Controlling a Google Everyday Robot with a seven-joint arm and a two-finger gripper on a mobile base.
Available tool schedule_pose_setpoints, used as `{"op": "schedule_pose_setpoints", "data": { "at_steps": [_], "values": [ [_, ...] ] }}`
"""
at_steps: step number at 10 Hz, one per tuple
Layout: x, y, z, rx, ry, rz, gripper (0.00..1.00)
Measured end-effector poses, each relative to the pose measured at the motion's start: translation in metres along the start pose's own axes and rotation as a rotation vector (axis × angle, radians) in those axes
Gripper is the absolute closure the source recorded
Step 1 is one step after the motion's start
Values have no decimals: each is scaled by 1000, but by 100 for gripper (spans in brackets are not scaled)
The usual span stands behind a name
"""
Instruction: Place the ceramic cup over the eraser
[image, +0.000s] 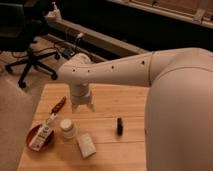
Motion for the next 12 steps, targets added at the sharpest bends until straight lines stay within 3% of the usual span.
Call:
{"op": "schedule_pose_setpoints", "data": {
  "at_steps": [2, 5, 8, 12],
  "values": [
    [-11, 16, -6, 17, -76, -125, 35],
    [-9, 59, -9, 21, -128, -320, 35],
    [4, 84, 3, 24, -117, -421, 35],
    [15, 88, 21, 37, -84, -459, 35]
  ]
}}
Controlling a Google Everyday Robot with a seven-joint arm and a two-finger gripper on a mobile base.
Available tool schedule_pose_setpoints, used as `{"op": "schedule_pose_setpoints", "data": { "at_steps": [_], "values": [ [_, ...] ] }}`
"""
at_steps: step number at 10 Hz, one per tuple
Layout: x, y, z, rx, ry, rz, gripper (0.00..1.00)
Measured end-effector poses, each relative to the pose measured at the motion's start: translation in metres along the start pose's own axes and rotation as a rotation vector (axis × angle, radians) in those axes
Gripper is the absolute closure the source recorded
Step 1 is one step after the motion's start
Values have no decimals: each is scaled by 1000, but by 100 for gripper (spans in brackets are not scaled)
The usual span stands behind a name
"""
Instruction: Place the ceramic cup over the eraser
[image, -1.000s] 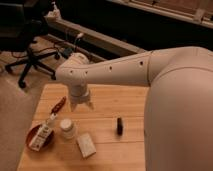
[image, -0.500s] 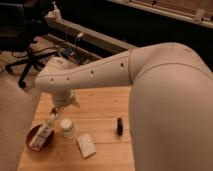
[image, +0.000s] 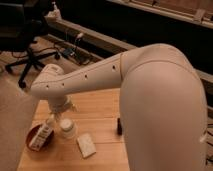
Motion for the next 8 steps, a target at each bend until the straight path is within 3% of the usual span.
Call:
{"op": "schedule_pose_setpoints", "data": {
  "at_steps": [8],
  "values": [
    [10, 18, 39, -28, -3, -89, 35]
  ]
}}
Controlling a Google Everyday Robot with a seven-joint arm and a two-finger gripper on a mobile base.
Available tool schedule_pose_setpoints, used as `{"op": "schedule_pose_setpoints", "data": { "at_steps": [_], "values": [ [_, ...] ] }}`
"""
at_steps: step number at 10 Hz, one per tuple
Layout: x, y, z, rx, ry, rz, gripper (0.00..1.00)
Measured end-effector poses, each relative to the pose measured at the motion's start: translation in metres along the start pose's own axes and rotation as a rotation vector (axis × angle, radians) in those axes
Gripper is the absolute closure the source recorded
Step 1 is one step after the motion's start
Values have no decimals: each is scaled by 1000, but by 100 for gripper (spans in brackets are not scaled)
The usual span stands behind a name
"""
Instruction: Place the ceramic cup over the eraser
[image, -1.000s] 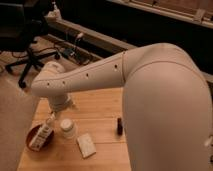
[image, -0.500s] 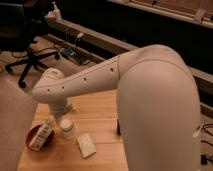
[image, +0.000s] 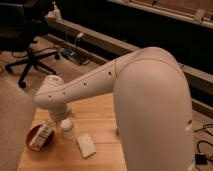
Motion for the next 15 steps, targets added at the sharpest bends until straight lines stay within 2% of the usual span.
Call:
{"op": "schedule_pose_setpoints", "data": {
  "at_steps": [2, 5, 7, 9, 15],
  "values": [
    [-1, 0, 6, 2, -6, -12, 35],
    [-5, -2, 11, 1, -57, -19, 35],
    [-4, -3, 14, 4, -75, -20, 35],
    [0, -2, 18, 7, -76, -26, 35],
    [-2, 8, 25, -19, -72, -48, 35]
  ]
}}
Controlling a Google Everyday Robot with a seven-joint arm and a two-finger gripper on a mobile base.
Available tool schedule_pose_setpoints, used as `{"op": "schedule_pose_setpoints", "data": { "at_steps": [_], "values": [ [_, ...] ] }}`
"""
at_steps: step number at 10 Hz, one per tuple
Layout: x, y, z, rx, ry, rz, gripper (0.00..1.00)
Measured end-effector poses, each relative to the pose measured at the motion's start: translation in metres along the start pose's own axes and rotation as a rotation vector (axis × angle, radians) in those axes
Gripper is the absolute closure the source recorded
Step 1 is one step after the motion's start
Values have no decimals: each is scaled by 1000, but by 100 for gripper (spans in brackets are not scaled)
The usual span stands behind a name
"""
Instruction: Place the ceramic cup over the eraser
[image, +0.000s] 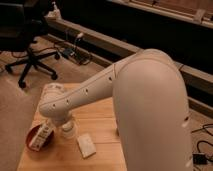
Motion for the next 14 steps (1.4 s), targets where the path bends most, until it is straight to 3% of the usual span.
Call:
{"op": "schedule_pose_setpoints", "data": {
  "at_steps": [5, 7, 11, 12, 14],
  "values": [
    [-7, -4, 15, 37, 3, -1, 35],
    [-6, -3, 19, 43, 13, 1, 49],
    [-4, -9, 11, 52, 25, 27, 91],
    [-4, -12, 7, 57, 27, 36, 98],
    [-5, -20, -9, 71, 24, 64, 100]
  ]
}}
